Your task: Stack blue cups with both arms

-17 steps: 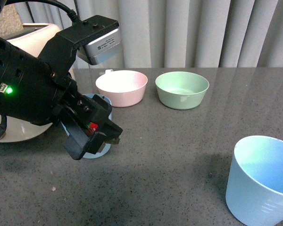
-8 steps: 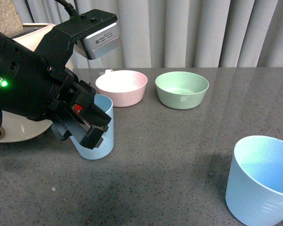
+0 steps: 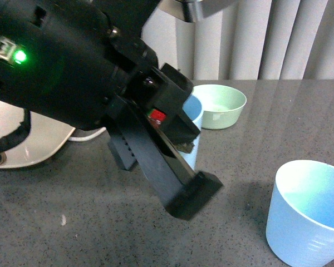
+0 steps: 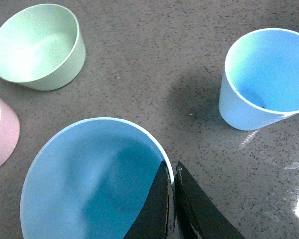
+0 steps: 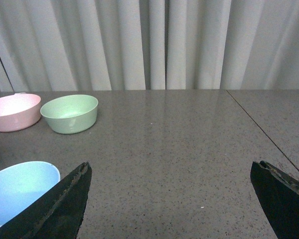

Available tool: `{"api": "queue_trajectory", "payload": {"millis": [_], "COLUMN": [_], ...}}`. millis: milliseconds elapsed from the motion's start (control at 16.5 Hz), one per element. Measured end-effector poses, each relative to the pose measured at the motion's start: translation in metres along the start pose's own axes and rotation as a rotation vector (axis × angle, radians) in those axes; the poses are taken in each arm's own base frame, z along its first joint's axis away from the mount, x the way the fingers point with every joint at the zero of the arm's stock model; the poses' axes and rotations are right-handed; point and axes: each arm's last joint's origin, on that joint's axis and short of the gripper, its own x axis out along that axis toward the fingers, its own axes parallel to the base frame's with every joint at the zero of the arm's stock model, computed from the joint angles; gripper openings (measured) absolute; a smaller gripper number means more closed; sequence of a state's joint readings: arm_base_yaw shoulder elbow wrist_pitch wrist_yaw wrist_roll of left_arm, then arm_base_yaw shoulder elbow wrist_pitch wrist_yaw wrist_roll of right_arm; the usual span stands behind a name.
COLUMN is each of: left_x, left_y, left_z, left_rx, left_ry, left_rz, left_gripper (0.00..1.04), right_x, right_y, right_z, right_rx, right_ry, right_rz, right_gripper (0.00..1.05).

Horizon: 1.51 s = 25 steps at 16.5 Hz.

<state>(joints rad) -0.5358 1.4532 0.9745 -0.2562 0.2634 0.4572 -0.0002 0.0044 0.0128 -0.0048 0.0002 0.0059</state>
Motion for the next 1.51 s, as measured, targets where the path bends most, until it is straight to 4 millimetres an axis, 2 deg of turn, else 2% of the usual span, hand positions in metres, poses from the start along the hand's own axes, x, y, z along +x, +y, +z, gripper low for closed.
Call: {"api": "queue_trajectory", "payload": {"millis": [363, 605, 847, 907, 1270, 1512], "left_x": [0.025, 0.039, 0.041, 0.042, 0.037, 0.015], "left_y": [-0.026, -0.031, -0.032, -0.032, -0.031, -0.019], "left_z": [0.007, -0.004, -0.005, -0.005, 0.000, 0.019], "left_rx": [0.053, 0.047, 0.049, 0.049, 0.041, 0.028], "left_ry": [0.016, 0.066, 0.064, 0.065, 0.053, -0.044], "left_rz": [-0.089, -0.115, -0.125, -0.126, -0.150, -0.113], "left_gripper": [0.02, 0.02, 0.02, 0.07, 0.76, 1.00], "right_x": [0.000, 0.000, 0.000, 0.000, 0.000, 0.000], "right_y": [0.000, 0.000, 0.000, 0.000, 0.000, 0.000], "right_z": [0.000, 0.000, 0.000, 0.000, 0.000, 0.000], "right_rx": [0.000, 0.000, 0.000, 0.000, 0.000, 0.000], "right_ry": [0.000, 0.000, 0.000, 0.000, 0.000, 0.000], "right_rz": [0.000, 0.000, 0.000, 0.000, 0.000, 0.000], "right_gripper": [0.98, 0.98, 0.98, 0.98, 0.98, 0.98]}}
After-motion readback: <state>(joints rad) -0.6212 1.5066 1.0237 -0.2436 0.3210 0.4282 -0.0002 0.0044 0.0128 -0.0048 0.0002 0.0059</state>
